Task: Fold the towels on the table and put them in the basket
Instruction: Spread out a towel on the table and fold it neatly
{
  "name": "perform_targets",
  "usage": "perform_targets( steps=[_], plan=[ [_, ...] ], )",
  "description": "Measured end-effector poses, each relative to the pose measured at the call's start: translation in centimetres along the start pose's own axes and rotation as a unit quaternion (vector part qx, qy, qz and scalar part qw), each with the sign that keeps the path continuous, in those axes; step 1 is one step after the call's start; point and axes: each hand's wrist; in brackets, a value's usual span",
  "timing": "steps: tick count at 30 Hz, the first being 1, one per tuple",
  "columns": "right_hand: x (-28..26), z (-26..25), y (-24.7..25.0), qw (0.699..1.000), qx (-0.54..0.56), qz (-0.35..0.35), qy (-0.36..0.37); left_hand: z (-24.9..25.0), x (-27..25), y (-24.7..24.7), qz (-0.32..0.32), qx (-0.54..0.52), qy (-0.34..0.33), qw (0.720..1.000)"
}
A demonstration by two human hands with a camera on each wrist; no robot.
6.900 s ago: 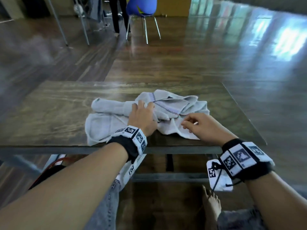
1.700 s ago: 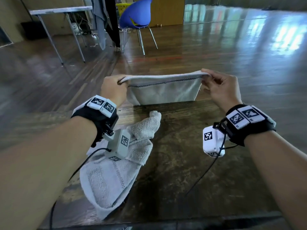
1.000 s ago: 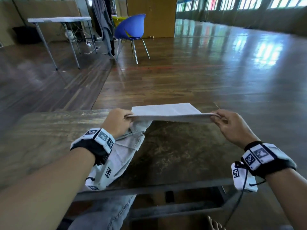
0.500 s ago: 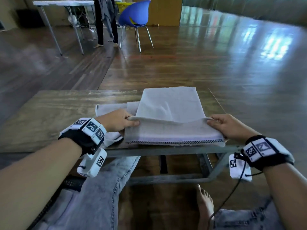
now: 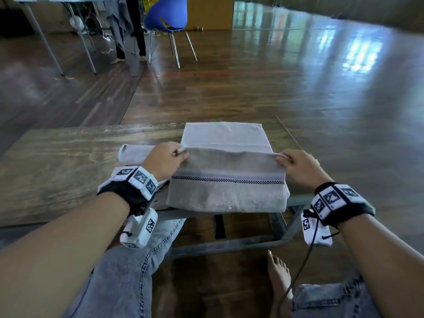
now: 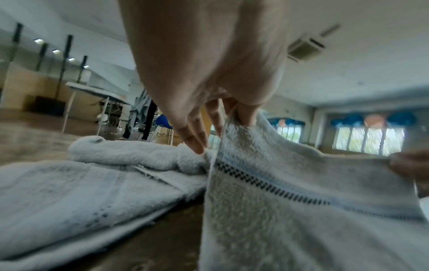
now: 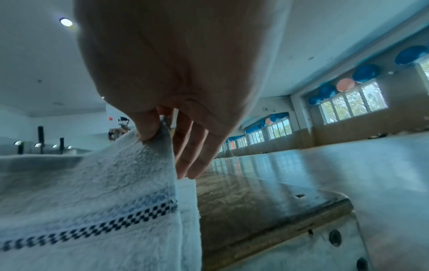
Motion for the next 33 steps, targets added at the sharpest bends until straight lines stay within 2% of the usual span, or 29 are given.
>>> perform_targets(
  steps=[2, 5, 10, 13, 15, 16, 19, 20, 22, 25, 27, 29, 31, 33],
  plan=[
    [0.3, -0.1, -0.7, 0.998, -0.012, -0.056, 0.005, -0.4, 0.4, -0.9, -0.059, 0.073, -0.014, 0.996],
    [0.5, -0.4, -1.4, 0.981, -0.053, -0.187, -0.008, -1.7, 0.5, -1.8, -0.133, 0.147, 0.019, 0.98],
    [2.0, -1.3, 0.6, 0.968, -0.115, -0.221, -0.041, -3.0, 0.2, -1.8, -0.126, 0.195, 0.027, 0.972],
    [3.4, -0.7, 1.8, 0.963, -0.044, -0.255, -0.07, -2.8, 1.0, -0.9, -0.133, 0.194, 0.027, 0.972],
    [4.4, -0.7, 2.2, 0.972, -0.015, -0.225, -0.069, -2.4, 2.0, 0.0, -0.102, 0.149, 0.021, 0.983],
    [5.1, -0.8, 2.4, 0.979, -0.01, -0.195, -0.062, -2.1, 2.5, 0.4, -0.065, 0.108, 0.009, 0.992],
    [7.6, -1.0, 2.6, 0.997, 0.015, -0.065, -0.033, -0.8, 5.1, 1.5, 0.104, 0.053, -0.024, 0.993],
    [8.4, -0.9, 2.6, 0.999, 0.018, -0.019, -0.03, -0.6, 6.3, 1.8, 0.138, 0.05, -0.022, 0.989],
    [10.2, -0.5, 2.3, 0.998, 0.015, 0.041, -0.036, -0.5, 9.3, 2.1, 0.157, 0.039, -0.003, 0.987],
    [13.6, 0.0, 1.2, 0.996, 0.013, 0.076, -0.05, -1.2, 14.1, 1.7, 0.152, 0.057, 0.035, 0.986],
    [16.1, 0.4, 0.5, 0.993, 0.007, 0.101, -0.059, -2.0, 17.0, 1.3, 0.127, 0.07, 0.059, 0.988],
    [18.3, 0.8, -0.1, 0.994, 0.004, 0.087, -0.066, -3.0, 19.1, 0.7, 0.033, 0.103, 0.103, 0.989],
    [19.4, 1.3, -1.2, 0.998, -0.014, -0.005, -0.065, -3.8, 20.2, -0.4, -0.086, 0.151, 0.126, 0.977],
    [19.6, 1.6, -2.4, 0.995, -0.032, -0.08, -0.056, -4.0, 20.3, -1.0, -0.123, 0.171, 0.123, 0.97]
  ],
)
Point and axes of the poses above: each hand's wrist, its own x-axis towards the middle knuckle, its own y-axis out of the back of the hand, z = x × y, and after that the axes turned 9 degrees about -z, right-handed
